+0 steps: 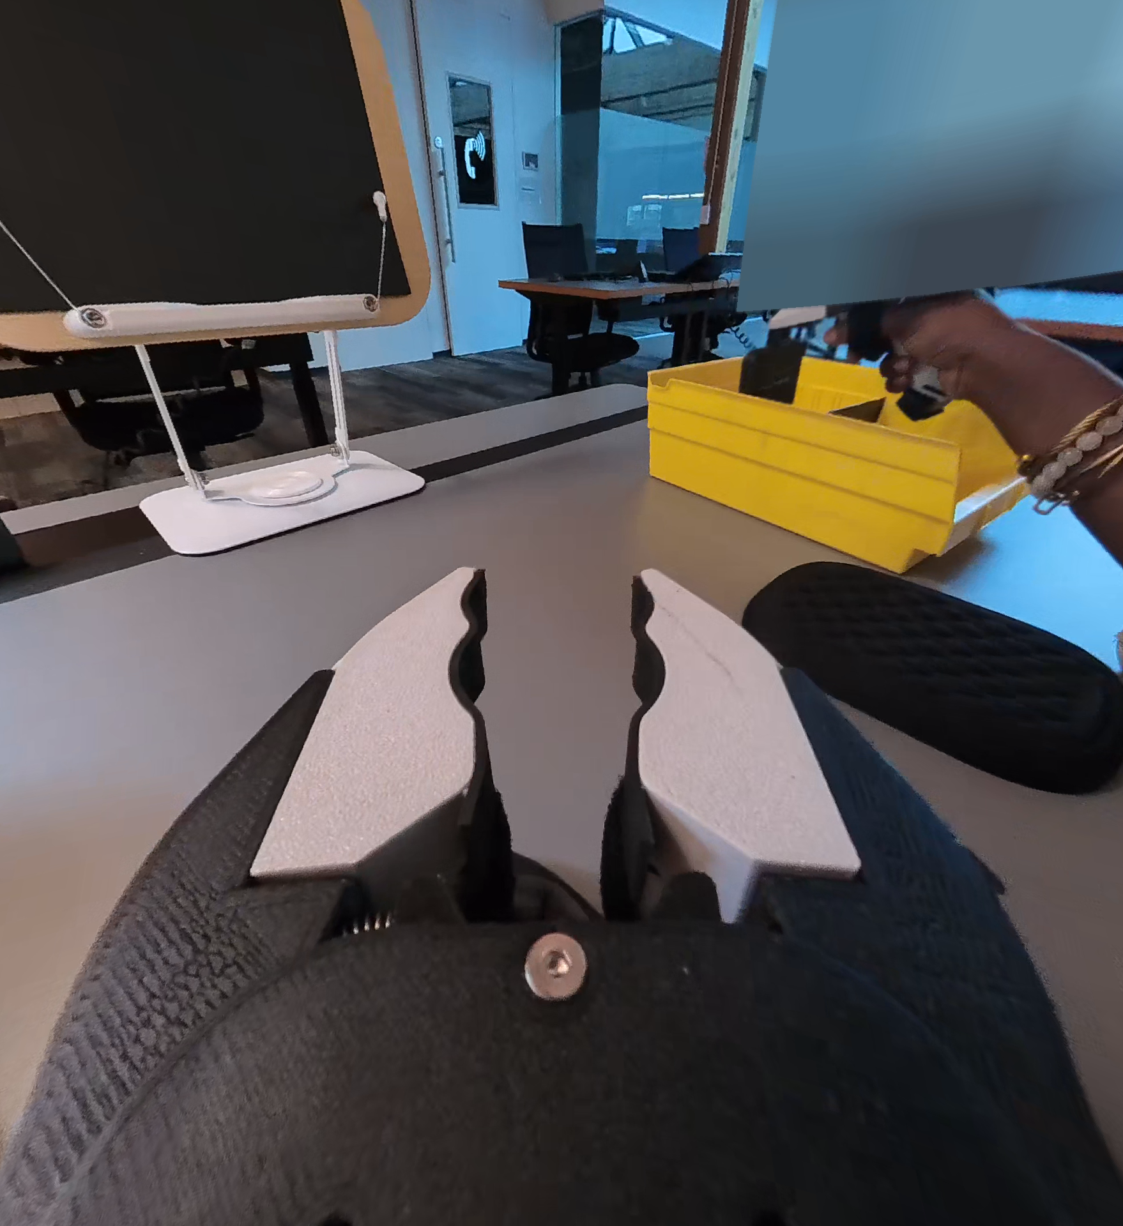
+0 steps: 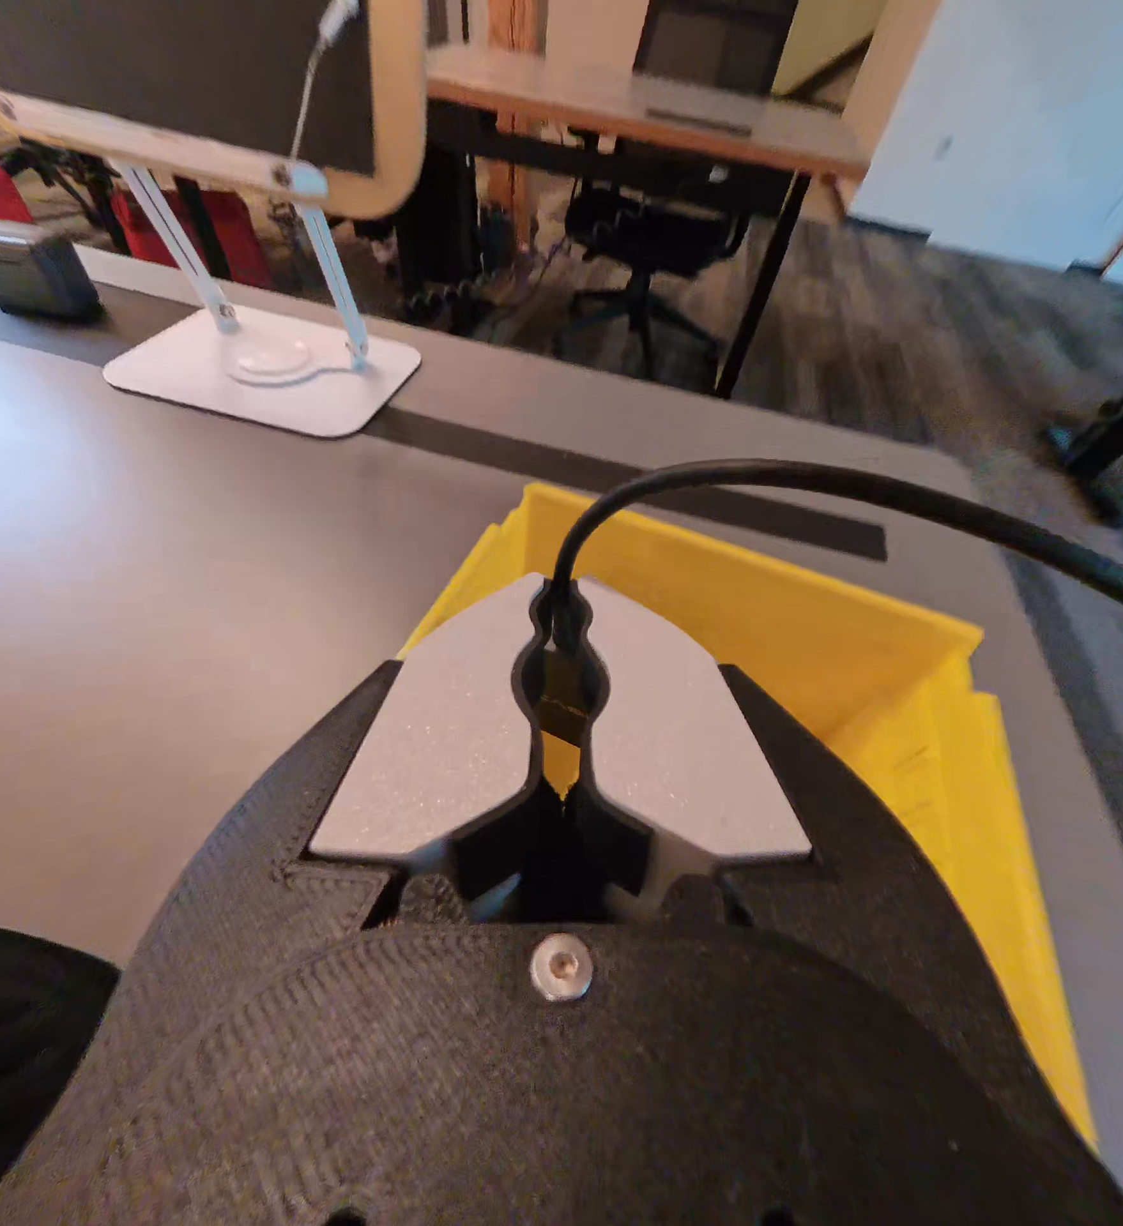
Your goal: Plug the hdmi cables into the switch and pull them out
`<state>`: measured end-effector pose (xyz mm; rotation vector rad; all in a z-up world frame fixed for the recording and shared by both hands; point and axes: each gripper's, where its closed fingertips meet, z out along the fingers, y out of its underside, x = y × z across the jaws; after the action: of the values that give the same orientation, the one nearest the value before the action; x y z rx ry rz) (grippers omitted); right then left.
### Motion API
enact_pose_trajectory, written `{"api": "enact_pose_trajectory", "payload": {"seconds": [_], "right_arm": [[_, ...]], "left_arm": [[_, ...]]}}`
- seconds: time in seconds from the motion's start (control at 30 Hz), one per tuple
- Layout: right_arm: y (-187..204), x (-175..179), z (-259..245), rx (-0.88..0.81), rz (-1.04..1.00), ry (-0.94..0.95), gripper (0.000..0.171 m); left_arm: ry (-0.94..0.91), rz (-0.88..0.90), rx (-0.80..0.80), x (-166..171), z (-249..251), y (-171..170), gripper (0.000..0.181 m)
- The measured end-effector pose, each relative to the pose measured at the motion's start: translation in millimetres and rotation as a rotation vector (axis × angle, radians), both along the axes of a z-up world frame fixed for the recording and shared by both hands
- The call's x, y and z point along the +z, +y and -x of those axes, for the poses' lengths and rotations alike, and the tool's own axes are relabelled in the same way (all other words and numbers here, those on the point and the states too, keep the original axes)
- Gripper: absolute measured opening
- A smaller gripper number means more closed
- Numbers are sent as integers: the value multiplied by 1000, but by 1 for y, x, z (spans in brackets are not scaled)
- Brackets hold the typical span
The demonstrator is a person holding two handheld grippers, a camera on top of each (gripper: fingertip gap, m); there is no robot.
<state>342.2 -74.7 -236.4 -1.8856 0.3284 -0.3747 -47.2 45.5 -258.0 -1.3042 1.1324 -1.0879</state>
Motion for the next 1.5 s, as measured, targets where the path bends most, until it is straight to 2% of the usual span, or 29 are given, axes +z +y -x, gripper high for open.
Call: {"api": "enact_pose_trajectory", "payload": {"seconds": [0.33, 0.43, 0.57, 0.8, 0.97, 1.1, 1.17, 1.33, 1.43, 1.5], "right_arm": [[10, -64, 0, 11, 162, 255, 5], [10, -65, -1, 4, 155, 292, 12], [4, -56, -5, -29, 140, 246, 18], [2, -37, -6, -24, 130, 75, 20], [15, -34, -7, 20, 199, -35, 31], [7, -10, -32, -3, 350, -404, 40], [-2, -6, -48, -21, 481, -523, 42], [3, -29, -71, 108, 734, -619, 43], [21, -44, -72, 212, 751, -641, 41], [26, -54, -76, 212, 743, -581, 38]], "left_arm": [[31, -20, 14, -5, 0, 2, 37], [33, -20, 14, -6, -1, 2, 37], [35, -23, 16, -6, -1, 4, 37], [35, -29, 28, -5, 2, 7, 37], [34, -39, 43, -3, 4, 9, 36], [41, -54, 58, -2, 8, 11, 36], [38, -55, 66, -3, 10, 13, 36], [28, -32, 57, -5, 10, 14, 35], [27, -46, 59, -3, 10, 13, 35], [32, -55, 62, -3, 12, 12, 34]]}}
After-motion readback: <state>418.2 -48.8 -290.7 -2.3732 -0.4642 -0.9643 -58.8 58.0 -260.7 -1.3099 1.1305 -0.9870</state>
